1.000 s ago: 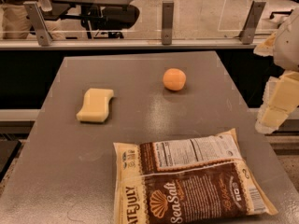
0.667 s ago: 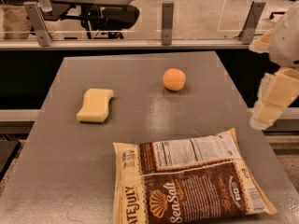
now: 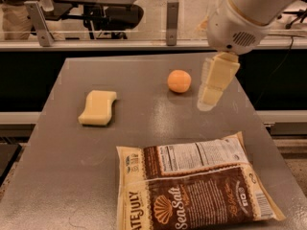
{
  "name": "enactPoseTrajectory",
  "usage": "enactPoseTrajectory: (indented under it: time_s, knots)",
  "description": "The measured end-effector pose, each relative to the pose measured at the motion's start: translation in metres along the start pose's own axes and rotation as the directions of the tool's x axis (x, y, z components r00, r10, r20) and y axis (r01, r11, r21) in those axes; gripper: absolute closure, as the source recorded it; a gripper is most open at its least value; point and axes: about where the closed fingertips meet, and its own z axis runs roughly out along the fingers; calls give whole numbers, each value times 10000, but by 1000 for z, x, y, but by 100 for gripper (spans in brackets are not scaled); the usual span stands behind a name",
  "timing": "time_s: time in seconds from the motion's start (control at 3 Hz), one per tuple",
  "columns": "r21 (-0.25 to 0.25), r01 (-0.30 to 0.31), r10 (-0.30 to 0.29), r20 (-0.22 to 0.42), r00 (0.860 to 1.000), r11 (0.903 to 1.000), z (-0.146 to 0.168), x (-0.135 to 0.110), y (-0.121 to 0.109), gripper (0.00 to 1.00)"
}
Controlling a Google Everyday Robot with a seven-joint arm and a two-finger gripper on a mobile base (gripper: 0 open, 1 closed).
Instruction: Pick sponge
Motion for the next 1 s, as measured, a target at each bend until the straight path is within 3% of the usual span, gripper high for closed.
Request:
enactPoseTrajectory:
  time_s: [0.33,0.67,1.0]
  knots:
    - [-359,1270,-1257,374,9914,9912,30,-46,-11,0]
    - [-820,2638,-2591,633,9638,9611,65,-88,-9,0]
    - [-1290,3902,-3822,832,9203,9116,99,-128,1,0]
